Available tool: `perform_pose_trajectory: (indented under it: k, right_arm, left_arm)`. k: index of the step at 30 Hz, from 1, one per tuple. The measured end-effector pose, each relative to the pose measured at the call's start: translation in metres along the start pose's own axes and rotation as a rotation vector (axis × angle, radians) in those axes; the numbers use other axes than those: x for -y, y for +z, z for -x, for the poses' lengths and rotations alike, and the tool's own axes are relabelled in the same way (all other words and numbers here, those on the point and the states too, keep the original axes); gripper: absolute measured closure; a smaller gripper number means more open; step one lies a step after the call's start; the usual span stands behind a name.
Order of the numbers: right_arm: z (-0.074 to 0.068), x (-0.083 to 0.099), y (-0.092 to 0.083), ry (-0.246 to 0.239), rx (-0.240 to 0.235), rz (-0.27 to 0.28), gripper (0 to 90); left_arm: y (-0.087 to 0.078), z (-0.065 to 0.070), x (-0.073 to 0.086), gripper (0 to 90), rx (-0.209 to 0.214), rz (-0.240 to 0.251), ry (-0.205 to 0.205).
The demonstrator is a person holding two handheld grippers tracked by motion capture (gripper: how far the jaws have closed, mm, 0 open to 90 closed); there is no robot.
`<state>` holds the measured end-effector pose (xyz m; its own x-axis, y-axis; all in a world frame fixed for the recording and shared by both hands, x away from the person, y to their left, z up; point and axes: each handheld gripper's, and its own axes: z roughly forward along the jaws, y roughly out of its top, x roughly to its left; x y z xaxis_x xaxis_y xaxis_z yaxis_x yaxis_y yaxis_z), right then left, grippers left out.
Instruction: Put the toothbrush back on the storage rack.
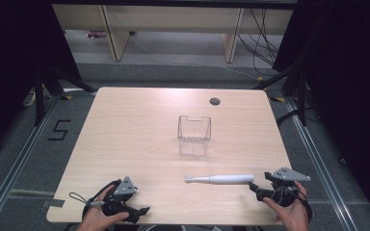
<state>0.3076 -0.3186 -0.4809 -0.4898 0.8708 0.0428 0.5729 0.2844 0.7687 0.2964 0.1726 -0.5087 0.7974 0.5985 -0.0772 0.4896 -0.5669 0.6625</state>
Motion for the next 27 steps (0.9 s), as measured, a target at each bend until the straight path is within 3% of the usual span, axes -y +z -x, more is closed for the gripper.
perform_pose_trajectory:
  k: [3, 8, 9, 11, 14, 18, 19, 21, 24, 25, 27]
  right_arm:
    - [0.0, -0.001, -0.001, -0.018, 0.001, 0.005, 25.6]
    - [-0.003, -0.005, 0.0, -0.033, -0.042, -0.01, 25.6]
    - [-0.004, -0.008, -0.001, -0.058, -0.028, -0.013, 25.7]
    - [-0.008, -0.011, -0.001, -0.05, -0.047, -0.032, 26.4]
    - [-0.014, -0.019, 0.002, -0.108, -0.057, -0.052, 28.0]
    - [-0.017, -0.027, 0.006, -0.227, -0.085, -0.092, 29.0]
    - [-0.021, -0.029, 0.005, -0.217, -0.086, -0.115, 29.5]
    - [-0.023, -0.032, 0.007, -0.246, -0.1, -0.142, 30.4]
    - [-0.025, -0.037, 0.009, -0.279, -0.102, -0.15, 31.4]
    - [-0.026, -0.041, 0.011, -0.316, -0.101, -0.148, 32.3]
    - [-0.03, -0.045, 0.013, -0.322, -0.11, -0.155, 32.8]
  left_arm:
    - [0.0, 0.0, 0.0, 15.3, 0.0, -0.001, -0.001]
    - [0.001, 0.0, 0.0, 15.3, 0.007, 0.0, -0.006]
    - [0.001, 0.0, 0.0, 15.3, 0.007, -0.001, -0.006]
    - [0.001, 0.0, 0.0, 15.3, 0.006, -0.001, -0.007]
    - [0.001, -0.001, 0.0, 15.3, -0.006, 0.0, -0.007]
    - [0.001, 0.0, 0.001, 15.3, -0.007, 0.002, -0.022]
    - [0.001, 0.0, 0.001, 15.3, -0.007, 0.001, -0.022]
    - [0.001, -0.001, 0.001, 15.3, -0.007, -0.001, -0.009]
    - [0.001, -0.001, 0.001, 15.3, -0.007, 0.0, -0.011]
    - [0.001, -0.001, 0.001, 15.3, -0.008, 0.002, -0.012]
    - [0.001, -0.001, 0.0, 15.3, -0.007, 0.001, -0.012]
